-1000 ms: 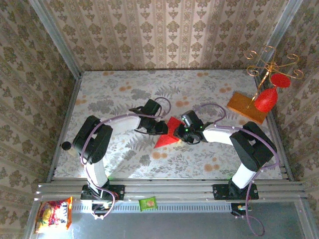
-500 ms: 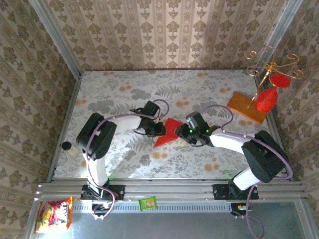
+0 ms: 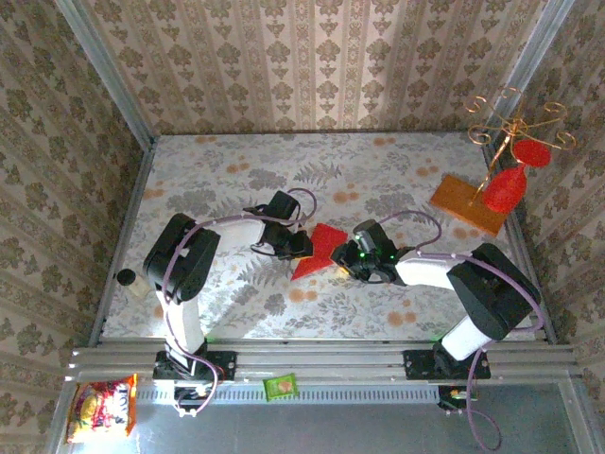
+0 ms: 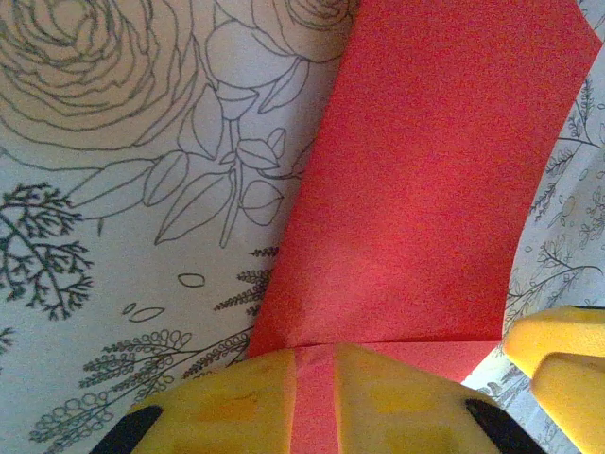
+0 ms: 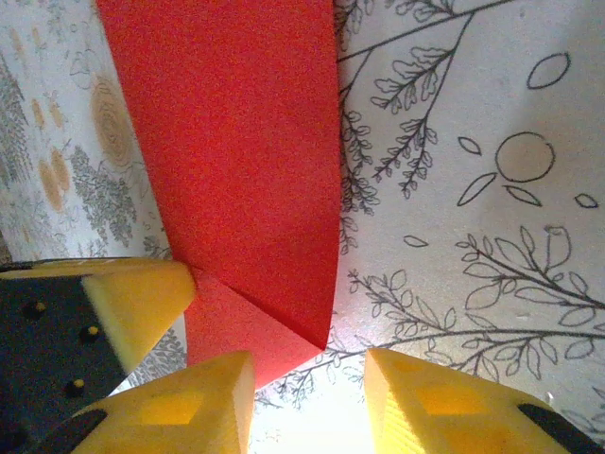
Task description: Fold a paper plane with a square sheet of paper (pick it up from the middle)
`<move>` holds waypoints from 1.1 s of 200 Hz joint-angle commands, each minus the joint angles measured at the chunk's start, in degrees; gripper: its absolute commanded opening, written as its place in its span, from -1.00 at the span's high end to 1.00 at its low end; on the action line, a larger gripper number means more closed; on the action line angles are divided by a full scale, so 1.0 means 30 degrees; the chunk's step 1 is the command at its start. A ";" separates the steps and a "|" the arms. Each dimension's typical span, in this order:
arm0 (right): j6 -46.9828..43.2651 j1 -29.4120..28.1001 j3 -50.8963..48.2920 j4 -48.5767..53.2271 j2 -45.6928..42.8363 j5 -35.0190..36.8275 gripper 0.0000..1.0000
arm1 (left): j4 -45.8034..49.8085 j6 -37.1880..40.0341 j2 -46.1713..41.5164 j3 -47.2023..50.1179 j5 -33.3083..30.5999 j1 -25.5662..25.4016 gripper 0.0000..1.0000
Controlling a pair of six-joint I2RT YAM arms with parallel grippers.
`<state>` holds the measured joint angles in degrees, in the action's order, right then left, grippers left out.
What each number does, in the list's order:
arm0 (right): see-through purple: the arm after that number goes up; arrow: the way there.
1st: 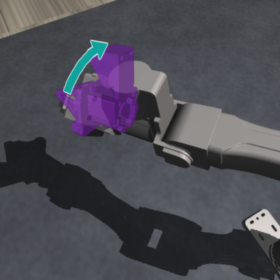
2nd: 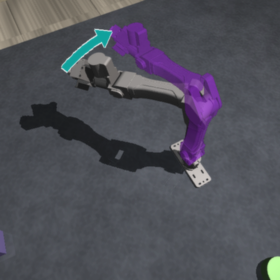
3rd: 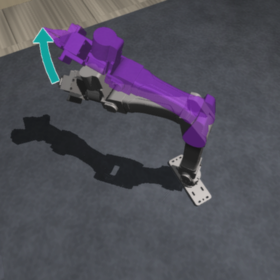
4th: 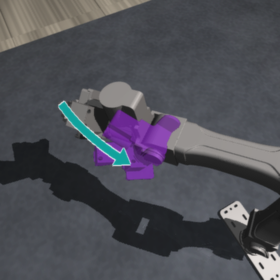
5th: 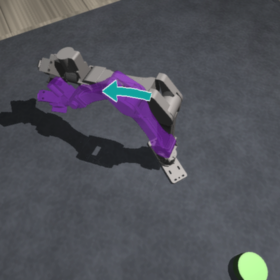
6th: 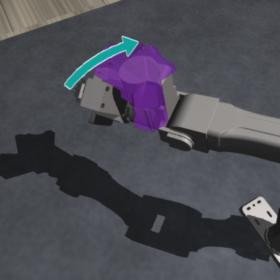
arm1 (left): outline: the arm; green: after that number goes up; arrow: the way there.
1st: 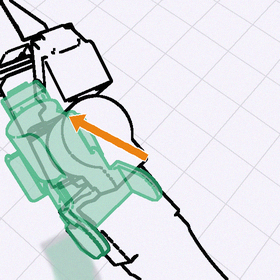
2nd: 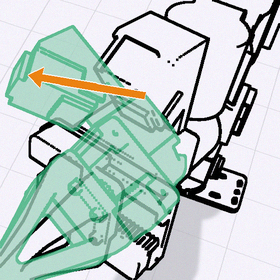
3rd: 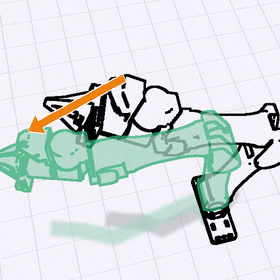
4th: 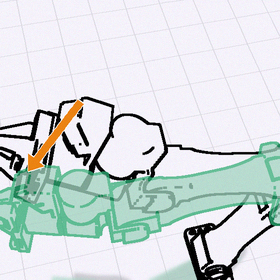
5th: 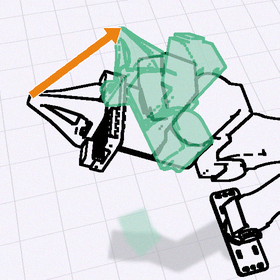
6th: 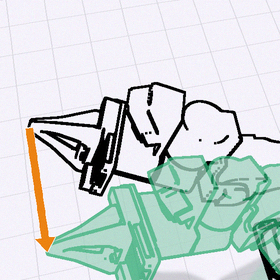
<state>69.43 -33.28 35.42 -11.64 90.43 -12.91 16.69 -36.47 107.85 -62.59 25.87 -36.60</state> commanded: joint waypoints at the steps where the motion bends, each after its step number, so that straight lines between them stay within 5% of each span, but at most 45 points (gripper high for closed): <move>1: 0.0718 -0.0136 0.0092 -0.0787 0.0430 -0.0356 0.25 | 0.0555 -0.0168 0.0436 0.0502 -0.0419 0.0188 0.61; 178: 0.2228 -0.0150 -0.0819 -0.1111 0.0049 0.0515 0.34 | 0.0477 -0.0379 0.0308 0.0618 -0.0436 0.0363 0.61; 220: 0.2417 -0.0154 -0.0793 -0.3342 0.1288 -0.0621 0.36 | -0.0012 -0.0608 0.0641 0.0703 0.0752 0.0596 0.61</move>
<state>75.46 -33.28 33.56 -17.23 92.09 -13.67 16.16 -36.91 107.92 -62.22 27.33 -35.81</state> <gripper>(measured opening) 0.327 0.195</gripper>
